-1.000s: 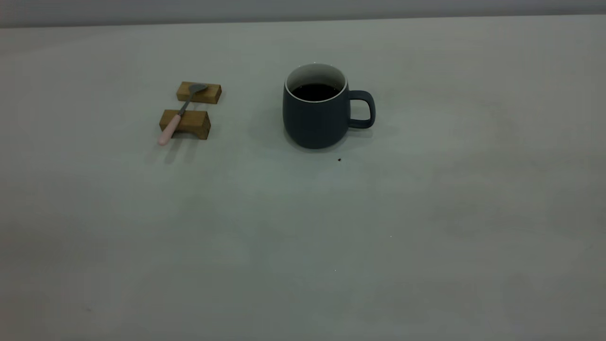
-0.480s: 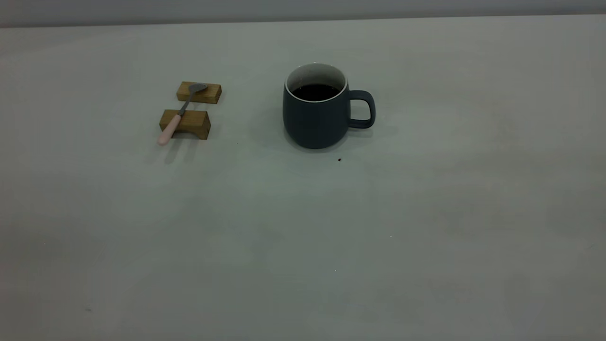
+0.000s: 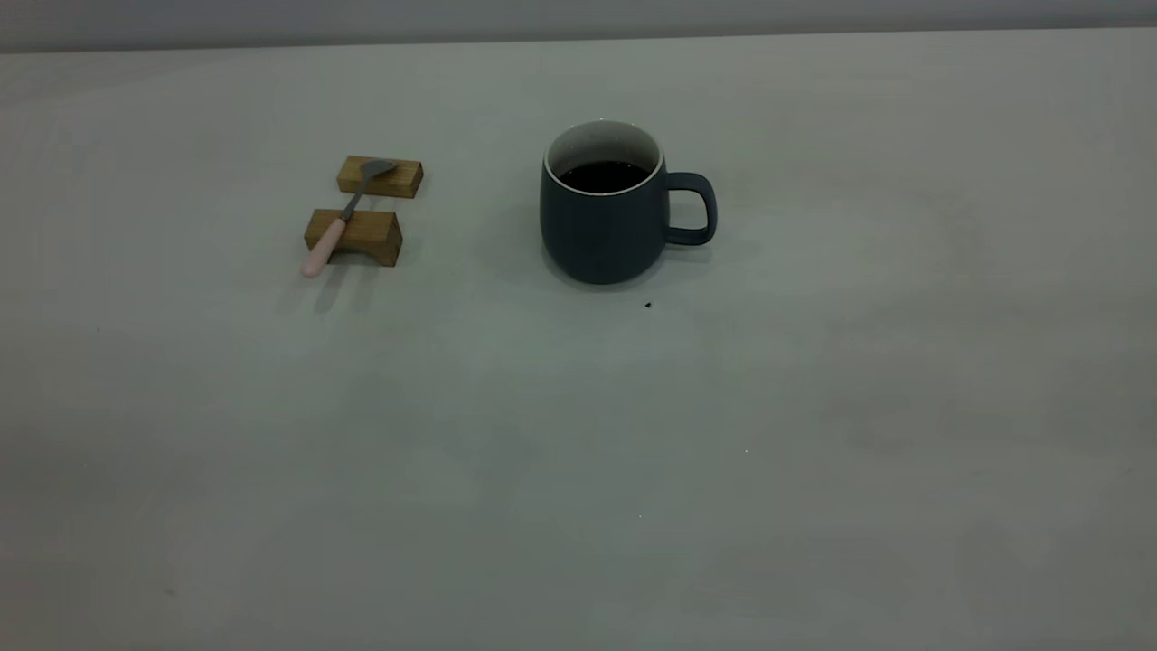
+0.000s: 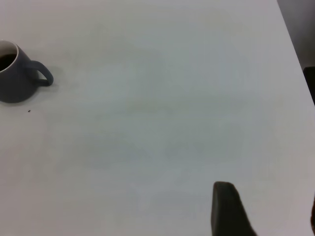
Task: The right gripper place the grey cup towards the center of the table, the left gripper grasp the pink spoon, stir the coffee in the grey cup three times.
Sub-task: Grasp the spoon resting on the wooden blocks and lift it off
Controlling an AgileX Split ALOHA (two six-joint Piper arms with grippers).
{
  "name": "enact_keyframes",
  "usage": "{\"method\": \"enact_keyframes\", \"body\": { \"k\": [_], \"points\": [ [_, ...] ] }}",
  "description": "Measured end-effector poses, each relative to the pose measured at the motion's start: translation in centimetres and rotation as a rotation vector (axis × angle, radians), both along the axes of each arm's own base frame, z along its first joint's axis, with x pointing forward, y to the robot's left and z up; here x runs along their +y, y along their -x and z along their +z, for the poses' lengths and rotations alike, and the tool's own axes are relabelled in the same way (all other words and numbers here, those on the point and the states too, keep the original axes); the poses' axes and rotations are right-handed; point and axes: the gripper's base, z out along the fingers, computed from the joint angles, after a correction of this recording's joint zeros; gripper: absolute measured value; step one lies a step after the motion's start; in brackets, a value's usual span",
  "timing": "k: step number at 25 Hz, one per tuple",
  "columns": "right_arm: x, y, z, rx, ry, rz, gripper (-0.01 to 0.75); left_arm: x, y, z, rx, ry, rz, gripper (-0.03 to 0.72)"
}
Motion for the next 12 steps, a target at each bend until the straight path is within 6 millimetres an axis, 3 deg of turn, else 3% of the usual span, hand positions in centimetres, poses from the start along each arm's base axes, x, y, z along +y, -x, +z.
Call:
{"method": "enact_keyframes", "body": {
  "k": [5, 12],
  "points": [
    [0.0, 0.0, 0.0, 0.000, 0.000, 0.000, 0.438, 0.0, -0.6, 0.5, 0.021, -0.006, 0.003, 0.411],
    [0.0, 0.0, 0.0, 0.000, 0.000, 0.000, 0.438, -0.3, -6.5, 2.2, 0.233, -0.018, 0.002, 0.500]
  ]
}}
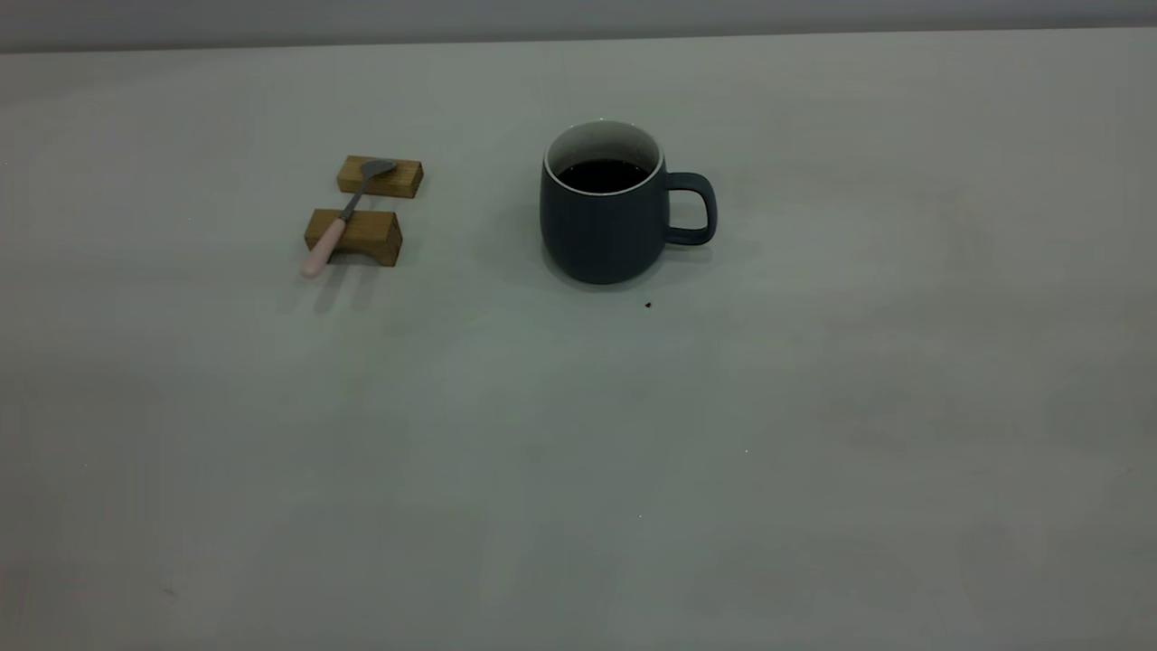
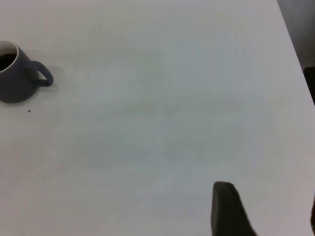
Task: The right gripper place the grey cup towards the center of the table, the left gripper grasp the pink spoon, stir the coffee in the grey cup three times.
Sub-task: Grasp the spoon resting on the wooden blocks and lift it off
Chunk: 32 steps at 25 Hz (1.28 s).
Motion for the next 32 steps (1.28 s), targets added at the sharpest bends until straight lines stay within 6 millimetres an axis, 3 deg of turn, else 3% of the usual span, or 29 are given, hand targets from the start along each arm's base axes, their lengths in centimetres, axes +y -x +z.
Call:
{"method": "enact_keyframes", "body": {
  "k": [5, 10, 16, 22, 26, 32],
  "points": [
    [0.0, 0.0, 0.0, 0.000, 0.000, 0.000, 0.438, -0.4, -6.0, 0.2, 0.083, 0.004, -0.002, 0.510],
    [0.0, 0.0, 0.0, 0.000, 0.000, 0.000, 0.438, -1.4, -12.9, -1.9, 0.187, 0.105, 0.016, 0.514],
    [0.0, 0.0, 0.0, 0.000, 0.000, 0.000, 0.438, -2.1, -21.5, -6.4, 0.356, 0.138, 0.052, 0.514],
    [0.0, 0.0, 0.0, 0.000, 0.000, 0.000, 0.438, -3.5, -30.0, -13.6, 0.532, 0.130, 0.057, 0.514],
    [0.0, 0.0, 0.0, 0.000, 0.000, 0.000, 0.438, -5.2, -33.8, -17.9, 0.623, 0.129, 0.060, 0.514],
    [0.0, 0.0, 0.0, 0.000, 0.000, 0.000, 0.438, -7.9, -36.6, -21.1, 0.631, 0.107, 0.013, 0.514]
  ]
}}
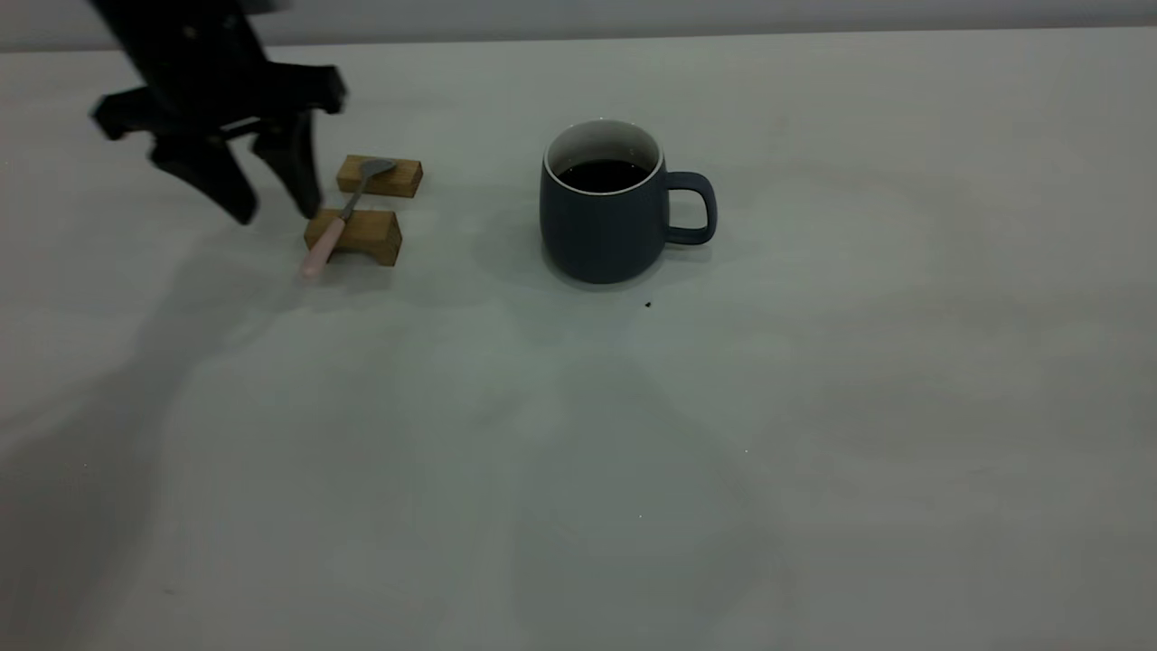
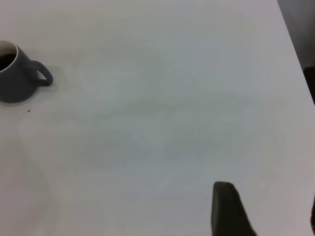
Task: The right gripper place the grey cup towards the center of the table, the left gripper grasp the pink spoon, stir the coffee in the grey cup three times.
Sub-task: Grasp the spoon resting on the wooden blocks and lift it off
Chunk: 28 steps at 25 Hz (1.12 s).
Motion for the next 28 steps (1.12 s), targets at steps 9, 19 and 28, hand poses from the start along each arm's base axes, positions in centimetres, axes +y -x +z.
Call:
{"method": "enact_keyframes", "body": {
  "k": [9, 19, 28],
  "points": [
    [0.0, 0.0, 0.0, 0.000, 0.000, 0.000, 0.438, -0.6, -0.7, -1.7, 0.010, -0.103, -0.025, 0.514],
    [0.0, 0.0, 0.0, 0.000, 0.000, 0.000, 0.438, -1.8, -0.5, -4.0, 0.018, -0.107, -0.044, 0.514],
    [0.0, 0.0, 0.0, 0.000, 0.000, 0.000, 0.438, -2.0, -0.8, -4.0, -0.025, -0.098, -0.044, 0.467]
  ]
}}
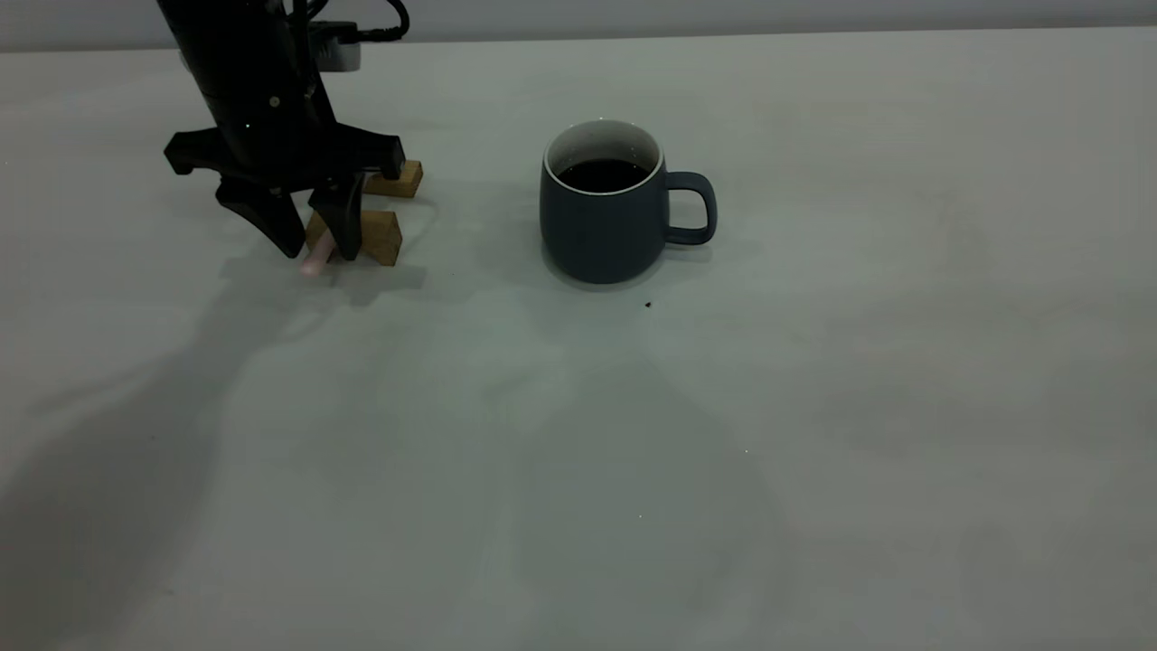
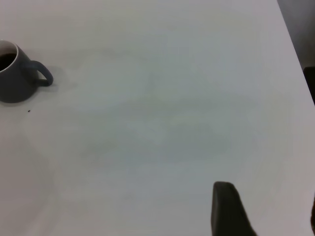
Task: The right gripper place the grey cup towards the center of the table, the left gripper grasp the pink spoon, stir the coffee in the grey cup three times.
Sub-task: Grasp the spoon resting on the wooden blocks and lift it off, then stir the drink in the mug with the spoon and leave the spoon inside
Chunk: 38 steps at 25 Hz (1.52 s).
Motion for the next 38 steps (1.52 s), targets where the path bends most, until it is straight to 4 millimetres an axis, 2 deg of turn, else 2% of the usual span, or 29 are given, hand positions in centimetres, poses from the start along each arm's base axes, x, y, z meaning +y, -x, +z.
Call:
{"method": "enact_keyframes", "body": {
  "k": [7, 12, 16, 18, 20, 23, 26, 31, 34, 38],
  "points": [
    [0.0, 0.0, 0.0, 0.000, 0.000, 0.000, 0.438, 0.0, 0.0, -0.1, 0.002, -0.001, 0.000, 0.463],
    [0.0, 0.0, 0.0, 0.000, 0.000, 0.000, 0.438, 0.1, 0.2, -0.9, 0.019, -0.006, 0.000, 0.450],
    [0.0, 0.0, 0.0, 0.000, 0.000, 0.000, 0.438, 0.1, 0.2, -1.0, 0.021, -0.006, 0.000, 0.361],
    [0.0, 0.0, 0.0, 0.000, 0.000, 0.000, 0.438, 0.1, 0.3, -1.3, 0.028, -0.008, 0.000, 0.280],
    [0.0, 0.0, 0.0, 0.000, 0.000, 0.000, 0.438, 0.1, 0.3, -1.5, 0.032, -0.009, -0.001, 0.165],
    [0.0, 0.0, 0.0, 0.000, 0.000, 0.000, 0.438, 0.0, 0.0, -1.1, 0.036, -0.010, -0.001, 0.149],
    [0.0, 0.0, 0.0, 0.000, 0.000, 0.000, 0.438, -0.2, -0.9, 1.0, 0.045, -0.005, 0.004, 0.149],
    [0.0, 0.0, 0.0, 0.000, 0.000, 0.000, 0.438, -1.5, -2.2, 7.0, 0.050, 0.104, 0.070, 0.149],
    [0.0, 0.0, 0.0, 0.000, 0.000, 0.000, 0.438, -2.9, -2.4, 9.9, 0.103, 0.252, 0.187, 0.149],
    [0.0, 0.0, 0.0, 0.000, 0.000, 0.000, 0.438, -5.3, -2.2, 12.2, 0.274, 0.509, 0.440, 0.149]
  ]
}}
